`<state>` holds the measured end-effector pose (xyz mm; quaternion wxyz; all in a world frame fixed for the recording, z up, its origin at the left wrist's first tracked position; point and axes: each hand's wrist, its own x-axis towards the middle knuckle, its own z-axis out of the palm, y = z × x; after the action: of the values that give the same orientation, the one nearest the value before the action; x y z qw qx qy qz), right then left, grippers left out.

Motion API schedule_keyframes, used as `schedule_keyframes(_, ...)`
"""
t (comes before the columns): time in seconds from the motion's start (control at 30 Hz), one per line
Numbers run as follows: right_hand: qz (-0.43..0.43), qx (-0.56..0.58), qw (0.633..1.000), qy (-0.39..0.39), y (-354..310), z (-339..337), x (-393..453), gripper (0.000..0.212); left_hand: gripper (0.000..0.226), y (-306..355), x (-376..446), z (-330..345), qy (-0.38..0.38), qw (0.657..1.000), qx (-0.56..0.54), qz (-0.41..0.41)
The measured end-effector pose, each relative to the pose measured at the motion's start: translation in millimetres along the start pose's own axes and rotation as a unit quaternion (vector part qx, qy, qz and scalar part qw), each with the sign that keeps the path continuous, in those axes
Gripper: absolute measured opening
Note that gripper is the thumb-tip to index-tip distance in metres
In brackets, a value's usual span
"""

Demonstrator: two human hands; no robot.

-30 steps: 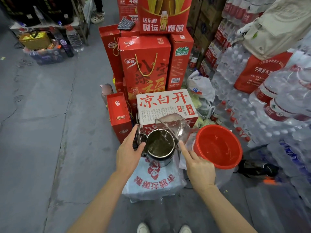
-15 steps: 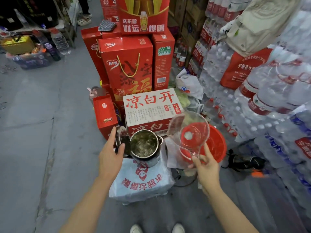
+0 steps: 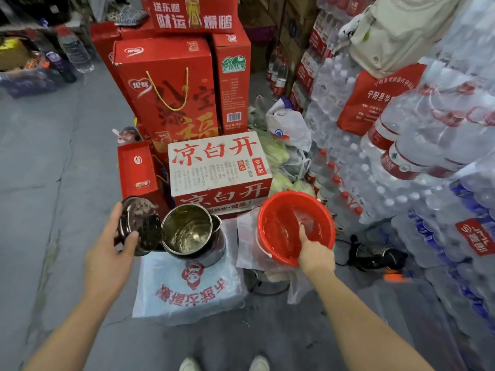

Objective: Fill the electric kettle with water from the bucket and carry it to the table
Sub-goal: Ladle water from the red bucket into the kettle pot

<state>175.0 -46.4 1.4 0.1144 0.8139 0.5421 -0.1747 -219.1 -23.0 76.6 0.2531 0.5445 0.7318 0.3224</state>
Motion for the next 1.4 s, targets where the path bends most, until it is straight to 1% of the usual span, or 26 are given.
schedule_keyframes(0.07, 0.007, 0.041, 0.999, -0.021, -4.5, 5.4, 12.7, 0.081, 0.068, 1.3, -0.9, 1.2, 0.006, 1.0, 0.006, -0.003)
schedule_keyframes(0.13, 0.043, 0.132, 0.989, -0.054, -4.4, 9.8, 25.7, 0.076, 0.068, 5.5, -1.9, 0.0, 0.004, 1.0, 0.012, -0.008)
schedule_keyframes(0.17, 0.066, 0.196, 0.976, -0.069, -2.5, 11.1, 30.0, 0.073, 0.067, 7.3, -2.4, -0.6, 0.002, 1.0, 0.02, -0.008)
schedule_keyframes(0.2, 0.087, 0.273, 0.955, -0.08, 1.9, 13.1, 31.8, 0.071, 0.066, 8.4, -3.0, -1.0, 0.001, 1.0, 0.023, -0.01)
schedule_keyframes(0.23, 0.107, 0.356, 0.924, -0.086, 8.3, 16.3, 30.9, 0.071, 0.066, 8.7, -3.2, -1.3, 0.002, 1.0, 0.021, -0.01)
schedule_keyframes(0.27, 0.125, 0.436, 0.886, -0.091, 16.1, 18.8, 26.8, 0.071, 0.066, 8.7, -3.5, -1.1, 0.004, 1.0, 0.019, -0.011)
schedule_keyframes(0.33, 0.138, 0.548, 0.82, -0.094, 33.6, 23.5, 12.4, 0.072, 0.067, 7.9, -3.8, 0.2, 0.004, 1.0, 0.023, -0.016)
schedule_keyframes(0.4, 0.135, 0.606, 0.779, -0.087, 45.0, 25.8, -5.3, 0.073, 0.068, 8.2, -3.9, 1.1, 0.005, 0.999, 0.029, -0.021)
schedule_keyframes(0.47, 0.129, 0.642, 0.752, -0.077, 50.3, 27.1, -23.5, 0.074, 0.068, 8.0, -3.4, 0.5, 0.004, 0.999, 0.03, -0.026)
schedule_keyframes(0.67, 0.096, 0.707, 0.699, -0.045, 48.2, 20.7, -65.4, 0.072, 0.069, 11.4, -4.2, 0.3, -0.005, 1.0, 0.021, -0.012)
schedule_keyframes(0.77, 0.069, 0.713, 0.697, -0.044, 43.6, 8.8, -83.0, 0.076, 0.068, 14.6, -6.1, 0.4, -0.007, 1.0, 0.019, -0.004)
schedule_keyframes(0.87, 0.04, 0.716, 0.696, -0.037, 30.6, -6.2, -99.8, 0.072, 0.067, 15.0, -5.6, -1.2, -0.012, 1.0, 0.015, -0.001)
schedule_keyframes(1.03, -0.002, 0.722, 0.691, -0.039, -11.7, -35.1, -122.0, 0.074, 0.069, 16.4, -3.5, -7.0, -0.022, 0.999, 0.026, 0.011)
schedule_keyframes(1.17, -0.022, 0.715, 0.697, -0.041, -51.3, -45.1, -132.6, 0.075, 0.078, 11.3, -0.9, -10.0, -0.038, 0.997, 0.052, 0.036)
schedule_keyframes(1.27, -0.036, 0.702, 0.711, -0.024, -79.3, -47.2, -133.7, 0.074, 0.08, 10.2, 1.5, -12.5, -0.05, 0.994, 0.08, 0.06)
schedule_keyframes(1.4, -0.056, 0.666, 0.744, 0.012, -106.5, -44.5, -129.5, 0.074, 0.08, 6.4, 5.2, -16.4, -0.055, 0.991, 0.086, 0.087)
